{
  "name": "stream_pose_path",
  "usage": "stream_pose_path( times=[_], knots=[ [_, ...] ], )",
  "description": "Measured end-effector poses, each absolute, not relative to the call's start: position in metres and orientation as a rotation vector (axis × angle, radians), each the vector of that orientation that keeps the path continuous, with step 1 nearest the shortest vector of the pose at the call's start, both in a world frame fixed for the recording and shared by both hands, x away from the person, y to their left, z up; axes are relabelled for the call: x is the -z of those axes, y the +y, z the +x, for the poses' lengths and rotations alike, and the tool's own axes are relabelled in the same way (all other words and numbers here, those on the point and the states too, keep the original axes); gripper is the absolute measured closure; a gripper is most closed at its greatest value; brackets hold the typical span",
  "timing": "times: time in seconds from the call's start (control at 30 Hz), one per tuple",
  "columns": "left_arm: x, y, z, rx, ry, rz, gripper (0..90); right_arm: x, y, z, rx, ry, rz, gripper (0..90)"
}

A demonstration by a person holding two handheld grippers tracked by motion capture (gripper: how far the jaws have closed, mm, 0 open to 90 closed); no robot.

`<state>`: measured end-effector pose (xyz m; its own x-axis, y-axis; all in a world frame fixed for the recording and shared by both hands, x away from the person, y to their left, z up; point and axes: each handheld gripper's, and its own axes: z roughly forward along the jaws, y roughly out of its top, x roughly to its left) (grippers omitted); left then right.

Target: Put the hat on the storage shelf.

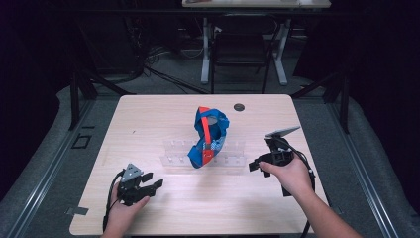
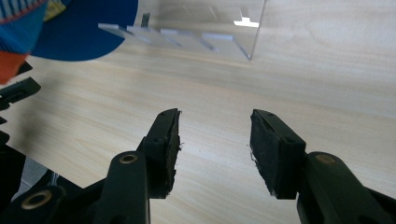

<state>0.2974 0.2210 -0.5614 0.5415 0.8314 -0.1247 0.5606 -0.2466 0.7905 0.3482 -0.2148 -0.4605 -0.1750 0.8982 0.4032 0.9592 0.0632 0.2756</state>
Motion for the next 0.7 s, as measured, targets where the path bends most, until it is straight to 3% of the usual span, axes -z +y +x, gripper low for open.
stream_pose_path(
  times=[0.7],
  knots=[
    [0.563, 0.218, 0.296, -0.399, 1.126, 1.962, 47.9, 0.504, -0.219, 0.301, 0.770, -2.293, -1.894, 51.3]
  ],
)
